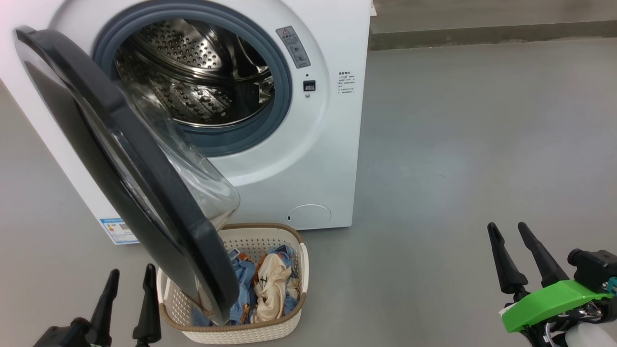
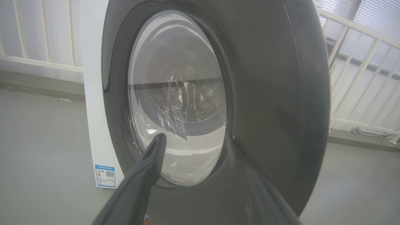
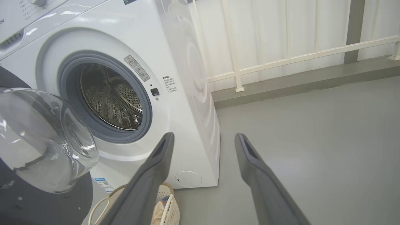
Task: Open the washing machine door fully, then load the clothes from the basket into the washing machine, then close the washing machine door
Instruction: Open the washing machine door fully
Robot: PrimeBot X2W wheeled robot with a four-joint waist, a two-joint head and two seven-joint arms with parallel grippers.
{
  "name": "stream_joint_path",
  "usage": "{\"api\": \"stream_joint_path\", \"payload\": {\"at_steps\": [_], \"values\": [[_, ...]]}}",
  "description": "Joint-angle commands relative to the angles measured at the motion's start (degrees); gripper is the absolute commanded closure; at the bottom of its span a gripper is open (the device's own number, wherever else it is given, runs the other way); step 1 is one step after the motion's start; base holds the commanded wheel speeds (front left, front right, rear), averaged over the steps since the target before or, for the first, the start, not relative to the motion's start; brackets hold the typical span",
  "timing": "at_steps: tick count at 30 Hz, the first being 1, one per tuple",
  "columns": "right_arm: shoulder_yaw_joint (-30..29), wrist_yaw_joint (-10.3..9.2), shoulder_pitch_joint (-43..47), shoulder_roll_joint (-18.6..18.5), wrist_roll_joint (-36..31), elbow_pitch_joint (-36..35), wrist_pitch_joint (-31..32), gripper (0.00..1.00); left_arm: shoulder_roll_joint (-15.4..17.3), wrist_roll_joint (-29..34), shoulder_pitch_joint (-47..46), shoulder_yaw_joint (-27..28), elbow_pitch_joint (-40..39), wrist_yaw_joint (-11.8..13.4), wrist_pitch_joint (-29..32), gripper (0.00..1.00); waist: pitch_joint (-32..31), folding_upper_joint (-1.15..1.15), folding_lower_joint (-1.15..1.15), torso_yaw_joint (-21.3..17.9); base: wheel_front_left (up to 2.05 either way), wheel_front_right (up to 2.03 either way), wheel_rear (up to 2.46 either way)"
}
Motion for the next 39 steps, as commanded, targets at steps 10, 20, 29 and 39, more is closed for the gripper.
{"api": "stream_joint_path", "payload": {"at_steps": [10,20,29,39], "values": [[-1.74,0.43,0.20,1.68,-7.53,0.35,-0.70,0.00,0.47,0.67,-1.21,2.32,-1.81,-0.12,-0.37,0.00,0.35,0.00,0.00,-0.13,0.00,0.00,0.00],[-1.38,0.43,-0.01,2.10,-8.64,1.32,-0.70,0.00,0.33,0.72,-1.55,2.18,-1.33,-0.12,-0.37,0.00,0.29,0.00,0.00,0.00,0.00,0.00,0.00],[-0.88,0.43,-0.29,1.99,-8.25,1.80,-0.71,0.00,0.28,0.91,-1.81,2.13,-0.99,-0.12,-0.37,0.00,0.19,0.00,0.00,0.08,0.00,0.00,0.00],[-0.35,0.43,-0.68,1.89,-8.43,1.92,-0.71,0.00,0.28,0.89,-2.11,2.12,-0.57,-0.12,-0.37,0.00,0.00,0.00,0.00,0.11,0.00,0.00,0.00]]}}
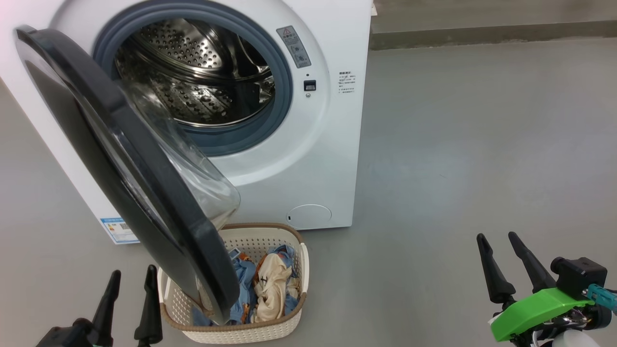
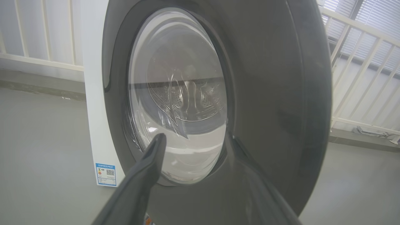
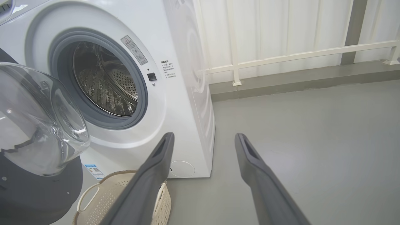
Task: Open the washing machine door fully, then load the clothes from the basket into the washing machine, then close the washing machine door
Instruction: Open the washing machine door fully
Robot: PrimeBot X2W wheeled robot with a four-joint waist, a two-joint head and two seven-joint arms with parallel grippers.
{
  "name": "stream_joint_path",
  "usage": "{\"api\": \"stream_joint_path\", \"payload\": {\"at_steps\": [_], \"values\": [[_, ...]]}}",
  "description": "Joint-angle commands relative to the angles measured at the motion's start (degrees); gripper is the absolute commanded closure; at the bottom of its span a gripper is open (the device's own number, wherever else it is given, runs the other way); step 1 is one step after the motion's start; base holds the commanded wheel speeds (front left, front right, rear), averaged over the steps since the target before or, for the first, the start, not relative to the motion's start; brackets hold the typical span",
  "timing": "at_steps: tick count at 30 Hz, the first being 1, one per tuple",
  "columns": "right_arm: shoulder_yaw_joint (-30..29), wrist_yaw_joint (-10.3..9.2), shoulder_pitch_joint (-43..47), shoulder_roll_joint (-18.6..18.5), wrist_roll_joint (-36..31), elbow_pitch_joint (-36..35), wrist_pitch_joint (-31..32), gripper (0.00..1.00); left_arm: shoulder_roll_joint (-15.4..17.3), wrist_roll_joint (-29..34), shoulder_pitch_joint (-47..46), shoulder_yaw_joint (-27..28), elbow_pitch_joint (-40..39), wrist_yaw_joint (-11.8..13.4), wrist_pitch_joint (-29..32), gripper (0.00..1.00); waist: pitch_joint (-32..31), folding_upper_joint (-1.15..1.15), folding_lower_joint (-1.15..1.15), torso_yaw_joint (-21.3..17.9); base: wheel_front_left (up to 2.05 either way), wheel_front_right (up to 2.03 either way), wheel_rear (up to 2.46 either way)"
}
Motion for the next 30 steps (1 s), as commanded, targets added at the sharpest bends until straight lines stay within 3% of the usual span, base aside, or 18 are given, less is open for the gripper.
{"api": "stream_joint_path", "payload": {"at_steps": [1,19,20,21,22,30], "values": [[1.19,0.43,-1.00,-1.07,-0.75,-1.07,-0.70,0.00,0.76,0.47,-2.08,1.93,-0.81,-0.12,-0.37,0.00,-0.05,0.00,0.00,0.01,0.00,0.00,0.00],[2.68,0.43,-1.12,-1.25,-1.86,-1.45,-0.70,0.00,0.50,0.88,-2.19,1.64,-0.09,-0.12,-0.37,0.00,-0.63,0.00,0.00,0.12,0.00,0.00,0.00],[2.70,0.43,-1.11,-1.25,-1.86,-1.46,-0.70,0.00,0.50,0.85,-2.21,1.63,-0.13,-0.12,-0.37,0.50,-0.66,0.00,0.00,0.13,0.00,0.00,0.00],[2.74,0.43,-1.11,-1.24,-1.84,-1.48,-0.70,0.00,0.50,0.84,-2.25,1.65,-0.28,-0.12,-0.37,0.91,-0.68,0.00,0.00,0.13,0.00,0.00,0.00],[2.80,0.43,-1.09,-1.23,-1.82,-1.50,-0.70,0.00,0.49,0.82,-2.25,1.63,-0.46,-0.12,-0.37,1.00,-0.70,0.00,0.00,0.14,0.00,0.00,0.00],[3.31,0.43,-0.98,-1.20,-1.36,-1.49,-0.70,0.00,-0.44,1.78,-3.02,2.48,-6.39,-0.12,-0.37,1.00,-0.92,0.00,0.00,0.27,0.00,0.00,0.00]]}}
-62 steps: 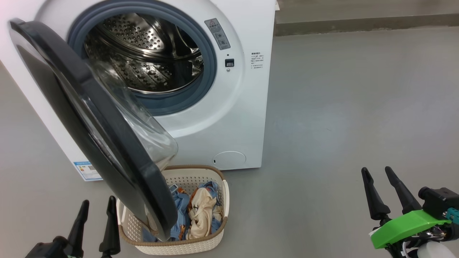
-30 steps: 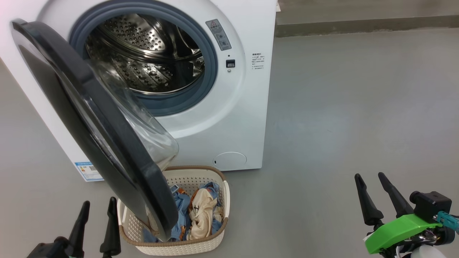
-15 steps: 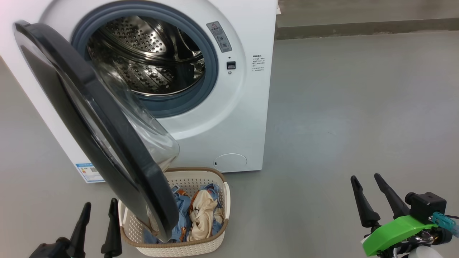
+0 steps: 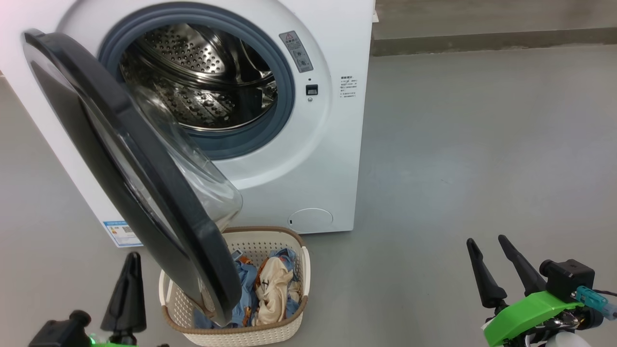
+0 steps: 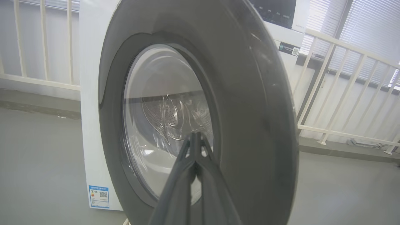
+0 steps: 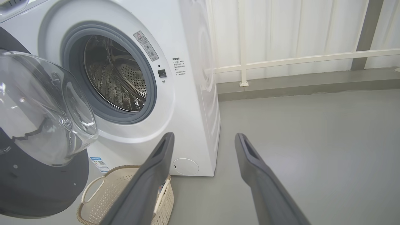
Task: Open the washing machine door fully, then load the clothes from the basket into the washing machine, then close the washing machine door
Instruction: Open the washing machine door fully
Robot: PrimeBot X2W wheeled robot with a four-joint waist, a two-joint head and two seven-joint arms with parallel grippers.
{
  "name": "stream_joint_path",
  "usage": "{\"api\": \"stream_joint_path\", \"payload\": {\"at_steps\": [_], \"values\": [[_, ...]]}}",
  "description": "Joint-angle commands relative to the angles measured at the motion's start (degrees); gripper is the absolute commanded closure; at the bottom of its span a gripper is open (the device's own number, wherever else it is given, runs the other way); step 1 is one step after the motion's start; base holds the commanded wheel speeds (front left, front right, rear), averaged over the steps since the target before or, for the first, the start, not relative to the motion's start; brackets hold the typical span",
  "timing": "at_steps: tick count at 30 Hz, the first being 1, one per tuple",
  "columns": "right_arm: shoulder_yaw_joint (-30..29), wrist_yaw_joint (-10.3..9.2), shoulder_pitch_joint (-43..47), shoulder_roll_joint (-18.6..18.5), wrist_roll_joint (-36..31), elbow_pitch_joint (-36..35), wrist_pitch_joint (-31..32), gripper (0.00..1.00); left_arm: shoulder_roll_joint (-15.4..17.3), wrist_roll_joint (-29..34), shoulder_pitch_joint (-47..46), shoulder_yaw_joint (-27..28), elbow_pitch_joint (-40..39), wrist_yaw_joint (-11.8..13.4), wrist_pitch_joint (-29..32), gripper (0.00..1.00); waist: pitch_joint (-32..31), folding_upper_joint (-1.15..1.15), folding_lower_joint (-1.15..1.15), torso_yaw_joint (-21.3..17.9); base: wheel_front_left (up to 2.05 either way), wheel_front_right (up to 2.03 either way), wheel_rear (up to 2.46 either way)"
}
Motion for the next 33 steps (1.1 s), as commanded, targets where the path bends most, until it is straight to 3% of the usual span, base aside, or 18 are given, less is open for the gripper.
{"api": "stream_joint_path", "payload": {"at_steps": [1,10,15,33], "values": [[1.10,0.43,-1.00,-1.00,0.06,-1.39,-0.71,0.00,0.35,0.90,-3.08,2.05,-3.87,-0.13,-0.37,1.00,-0.06,0.00,0.00,-0.01,0.00,0.00,0.00],[1.68,0.43,-0.96,-0.99,0.62,-1.26,-0.71,0.00,-0.87,2.95,-3.63,-1.30,-18.23,-0.13,-0.37,1.00,-0.20,0.00,0.00,0.09,0.00,0.00,0.00],[1.98,0.43,-1.09,-0.72,0.73,-1.24,-0.71,0.00,-1.04,2.36,-4.32,-4.70,-21.12,-0.13,-0.37,1.00,-0.16,0.00,0.00,0.05,0.00,0.00,0.00],[3.61,0.43,-1.89,-0.29,1.36,-0.62,-0.71,0.00,-0.97,-2.58,-4.78,-12.22,-10.49,-0.13,4.26,1.00,0.29,0.00,0.00,-2.70,0.00,0.00,0.00]]}}
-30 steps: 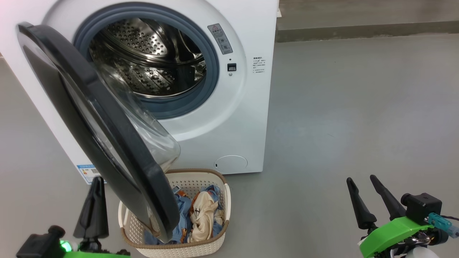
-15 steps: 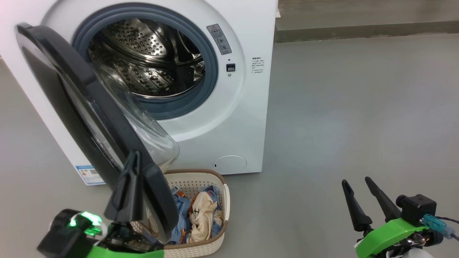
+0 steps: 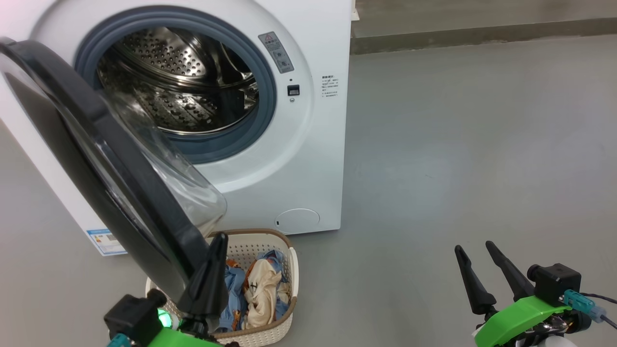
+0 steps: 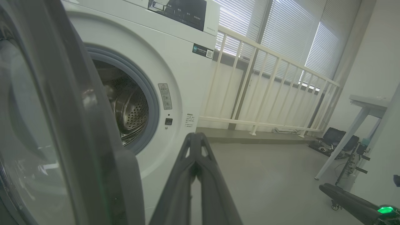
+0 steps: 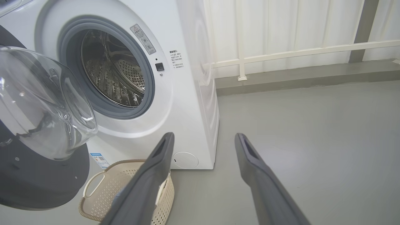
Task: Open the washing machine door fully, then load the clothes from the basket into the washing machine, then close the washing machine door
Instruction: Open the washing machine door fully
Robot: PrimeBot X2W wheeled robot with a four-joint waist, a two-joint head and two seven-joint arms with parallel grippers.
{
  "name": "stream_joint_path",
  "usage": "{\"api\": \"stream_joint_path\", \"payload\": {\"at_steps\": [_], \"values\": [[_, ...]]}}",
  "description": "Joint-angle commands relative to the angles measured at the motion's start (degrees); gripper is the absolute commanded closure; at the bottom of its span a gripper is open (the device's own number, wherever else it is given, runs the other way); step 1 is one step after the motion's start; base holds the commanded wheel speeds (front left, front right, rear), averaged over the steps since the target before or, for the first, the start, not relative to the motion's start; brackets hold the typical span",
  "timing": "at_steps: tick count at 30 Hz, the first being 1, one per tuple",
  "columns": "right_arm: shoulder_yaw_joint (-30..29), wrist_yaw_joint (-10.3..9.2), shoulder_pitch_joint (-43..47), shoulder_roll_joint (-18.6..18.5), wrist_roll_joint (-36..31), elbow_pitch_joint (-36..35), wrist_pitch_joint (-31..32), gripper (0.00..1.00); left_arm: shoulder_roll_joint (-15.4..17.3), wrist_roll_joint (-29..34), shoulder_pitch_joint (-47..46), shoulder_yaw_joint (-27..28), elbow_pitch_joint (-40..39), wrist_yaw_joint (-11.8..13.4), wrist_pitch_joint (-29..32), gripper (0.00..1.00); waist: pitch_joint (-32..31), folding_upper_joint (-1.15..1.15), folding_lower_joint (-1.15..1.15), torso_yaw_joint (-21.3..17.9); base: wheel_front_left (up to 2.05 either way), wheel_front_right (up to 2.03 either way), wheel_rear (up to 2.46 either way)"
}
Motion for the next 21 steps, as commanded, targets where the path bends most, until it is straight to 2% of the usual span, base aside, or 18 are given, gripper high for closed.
{"api": "stream_joint_path", "payload": {"at_steps": [1,15,21], "values": [[1.15,0.43,-1.91,-0.60,0.79,-1.04,-0.71,0.00,0.13,-0.61,-2.58,1.45,-0.51,-0.13,0.27,1.00,0.05,0.00,0.00,-0.20,0.00,0.00,0.00],[1.78,0.43,-2.50,-0.69,1.21,-0.61,-0.71,0.00,-0.51,-2.92,-5.94,-0.65,9.42,-0.13,0.09,1.00,0.41,0.00,0.00,-1.57,0.00,0.00,0.00],[1.88,0.43,-2.52,-0.62,1.37,-0.54,-0.71,0.00,-0.90,-4.09,-7.01,0.09,12.97,0.39,-0.47,1.00,0.60,0.00,0.00,-2.12,0.00,0.00,0.00]]}}
